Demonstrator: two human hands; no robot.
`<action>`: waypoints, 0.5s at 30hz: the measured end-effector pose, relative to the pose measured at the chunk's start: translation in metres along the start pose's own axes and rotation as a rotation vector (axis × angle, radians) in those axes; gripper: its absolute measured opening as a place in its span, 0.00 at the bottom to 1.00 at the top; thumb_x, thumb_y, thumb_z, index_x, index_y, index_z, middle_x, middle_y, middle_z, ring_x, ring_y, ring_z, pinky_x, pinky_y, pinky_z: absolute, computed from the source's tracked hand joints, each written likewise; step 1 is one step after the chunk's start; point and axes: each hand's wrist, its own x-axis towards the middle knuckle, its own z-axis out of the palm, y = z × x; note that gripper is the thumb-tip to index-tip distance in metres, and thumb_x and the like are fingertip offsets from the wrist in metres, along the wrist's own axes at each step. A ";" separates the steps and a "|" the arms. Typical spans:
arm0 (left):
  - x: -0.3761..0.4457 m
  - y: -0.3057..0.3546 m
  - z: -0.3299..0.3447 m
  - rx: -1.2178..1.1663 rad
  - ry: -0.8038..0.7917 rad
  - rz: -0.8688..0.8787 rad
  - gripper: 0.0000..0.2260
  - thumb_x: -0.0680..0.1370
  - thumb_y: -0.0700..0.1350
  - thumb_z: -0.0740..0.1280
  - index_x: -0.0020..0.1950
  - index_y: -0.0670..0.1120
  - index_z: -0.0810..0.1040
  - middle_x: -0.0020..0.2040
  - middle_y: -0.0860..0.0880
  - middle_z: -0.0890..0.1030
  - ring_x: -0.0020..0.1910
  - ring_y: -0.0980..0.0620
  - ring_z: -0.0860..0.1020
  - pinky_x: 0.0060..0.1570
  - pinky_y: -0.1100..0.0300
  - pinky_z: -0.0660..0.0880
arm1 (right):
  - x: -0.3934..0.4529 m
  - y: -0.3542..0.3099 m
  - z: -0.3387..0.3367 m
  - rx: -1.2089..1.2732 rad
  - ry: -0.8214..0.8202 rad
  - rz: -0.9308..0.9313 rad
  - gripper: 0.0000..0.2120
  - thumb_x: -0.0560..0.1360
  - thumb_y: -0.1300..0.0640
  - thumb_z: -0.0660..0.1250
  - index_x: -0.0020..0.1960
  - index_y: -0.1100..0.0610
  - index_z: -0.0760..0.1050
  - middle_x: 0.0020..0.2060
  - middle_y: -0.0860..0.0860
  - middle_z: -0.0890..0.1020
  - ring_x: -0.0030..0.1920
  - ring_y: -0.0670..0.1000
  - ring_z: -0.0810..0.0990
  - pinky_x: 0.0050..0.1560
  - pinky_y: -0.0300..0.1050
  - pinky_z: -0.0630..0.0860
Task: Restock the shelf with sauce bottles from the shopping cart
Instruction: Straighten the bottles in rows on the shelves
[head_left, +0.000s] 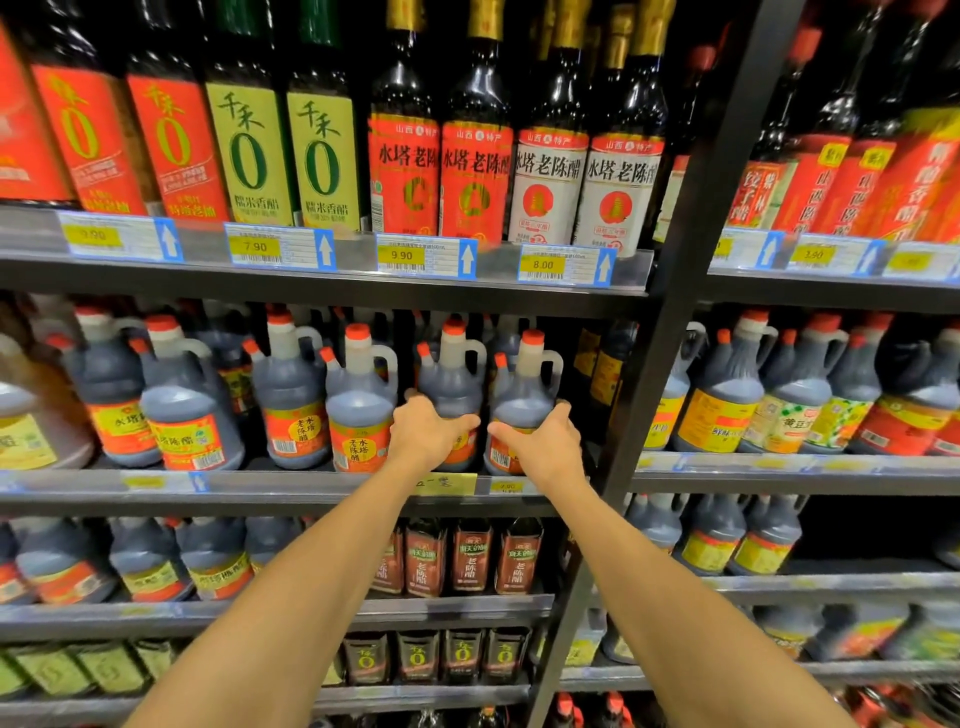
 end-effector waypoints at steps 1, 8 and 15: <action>-0.002 -0.002 -0.001 -0.003 -0.003 -0.001 0.38 0.71 0.62 0.77 0.67 0.36 0.71 0.61 0.37 0.80 0.58 0.36 0.80 0.52 0.44 0.81 | 0.000 0.000 0.000 0.000 0.001 0.001 0.54 0.68 0.36 0.77 0.79 0.59 0.52 0.75 0.59 0.66 0.72 0.64 0.69 0.65 0.63 0.75; -0.020 -0.001 -0.006 -0.041 0.008 -0.001 0.45 0.71 0.59 0.78 0.75 0.35 0.62 0.69 0.37 0.75 0.65 0.36 0.76 0.57 0.43 0.79 | -0.004 0.001 -0.003 -0.008 0.011 -0.031 0.47 0.67 0.37 0.78 0.73 0.59 0.59 0.70 0.59 0.72 0.67 0.63 0.74 0.62 0.63 0.78; -0.026 -0.007 -0.008 -0.068 0.007 0.004 0.41 0.71 0.58 0.79 0.72 0.37 0.64 0.67 0.38 0.75 0.62 0.37 0.77 0.56 0.42 0.79 | -0.008 0.002 -0.004 -0.011 0.005 -0.045 0.48 0.67 0.38 0.78 0.75 0.60 0.58 0.70 0.59 0.72 0.67 0.63 0.75 0.60 0.62 0.79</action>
